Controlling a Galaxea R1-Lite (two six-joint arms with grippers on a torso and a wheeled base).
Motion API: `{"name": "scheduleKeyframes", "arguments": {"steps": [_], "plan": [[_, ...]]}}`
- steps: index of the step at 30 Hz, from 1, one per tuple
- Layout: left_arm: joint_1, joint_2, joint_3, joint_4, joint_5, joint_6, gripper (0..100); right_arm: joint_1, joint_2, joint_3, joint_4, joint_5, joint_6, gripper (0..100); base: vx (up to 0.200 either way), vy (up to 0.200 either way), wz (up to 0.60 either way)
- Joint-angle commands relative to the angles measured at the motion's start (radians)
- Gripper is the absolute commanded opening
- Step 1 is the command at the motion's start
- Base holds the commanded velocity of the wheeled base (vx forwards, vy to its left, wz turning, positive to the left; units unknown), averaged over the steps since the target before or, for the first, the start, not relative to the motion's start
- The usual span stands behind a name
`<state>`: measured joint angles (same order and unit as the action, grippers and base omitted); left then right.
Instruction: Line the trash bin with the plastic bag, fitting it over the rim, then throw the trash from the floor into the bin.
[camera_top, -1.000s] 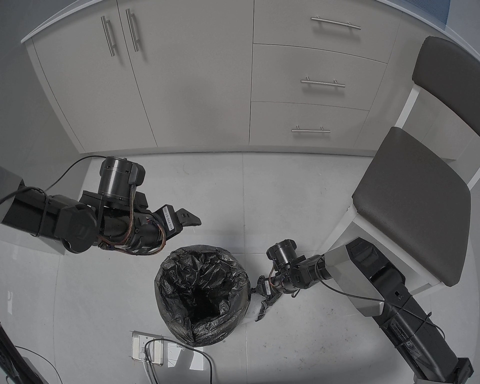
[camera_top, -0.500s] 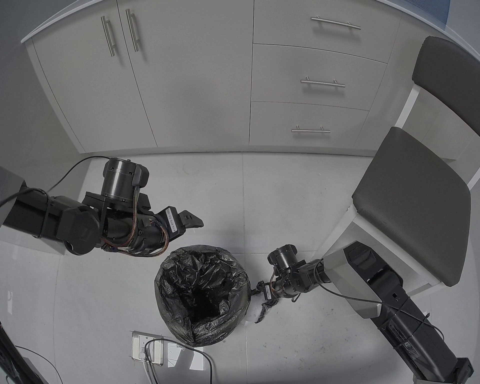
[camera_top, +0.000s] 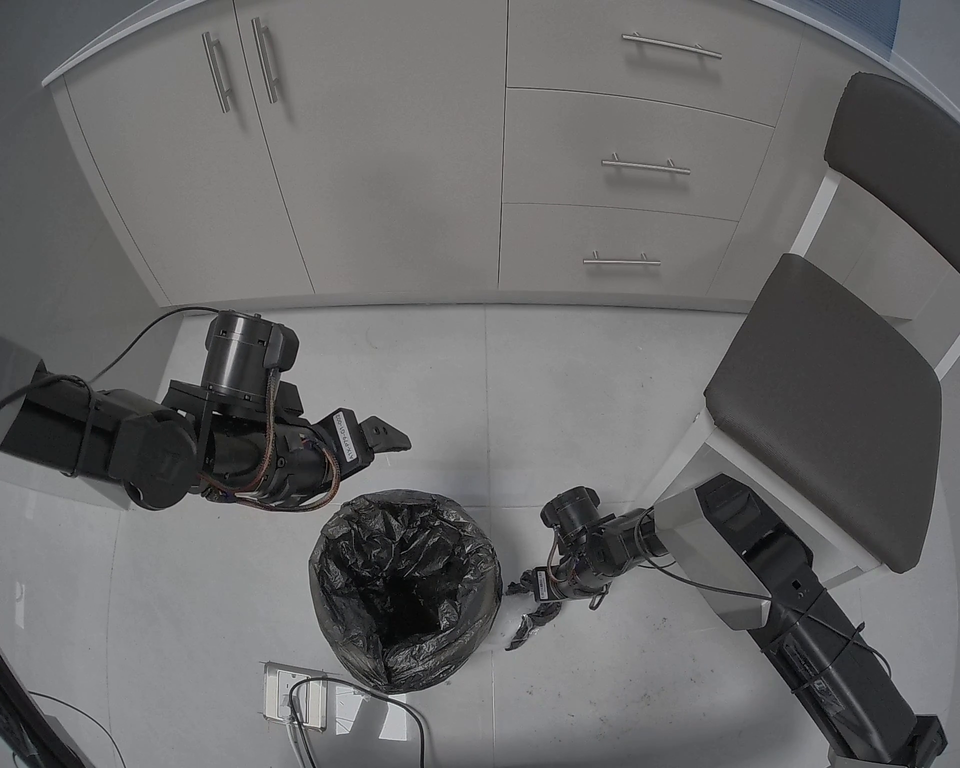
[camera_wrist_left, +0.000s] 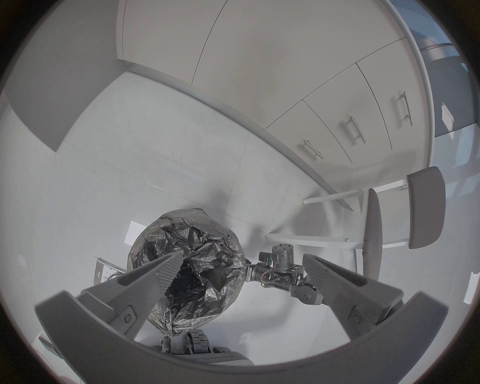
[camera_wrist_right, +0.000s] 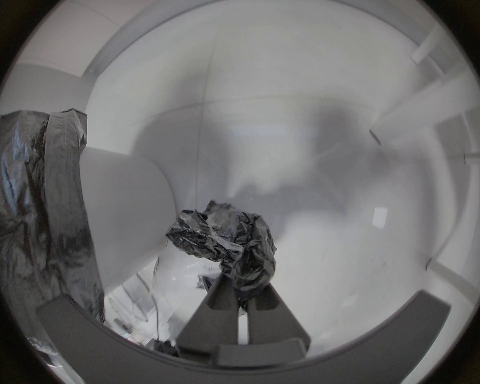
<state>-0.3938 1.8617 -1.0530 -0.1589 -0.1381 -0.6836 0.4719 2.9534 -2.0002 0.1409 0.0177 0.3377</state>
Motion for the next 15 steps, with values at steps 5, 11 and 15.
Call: {"name": "scheduleKeyframes", "arguments": {"steps": [5,11,15], "plan": [[0.0,-0.11,0.007,-0.001,-0.002,-0.028,100,-0.085,-0.186,0.0,0.324,0.228,0.109,0,0.0,0.0,0.0],[-0.011,-0.159,0.018,-0.001,0.0,-0.028,100,-0.111,-0.278,0.0,0.427,0.258,0.127,0,0.0,0.0,0.0],[-0.043,-0.208,0.036,-0.002,0.018,-0.03,100,-0.13,-0.355,0.0,0.502,0.271,0.184,0,0.0,0.0,0.0]]}}
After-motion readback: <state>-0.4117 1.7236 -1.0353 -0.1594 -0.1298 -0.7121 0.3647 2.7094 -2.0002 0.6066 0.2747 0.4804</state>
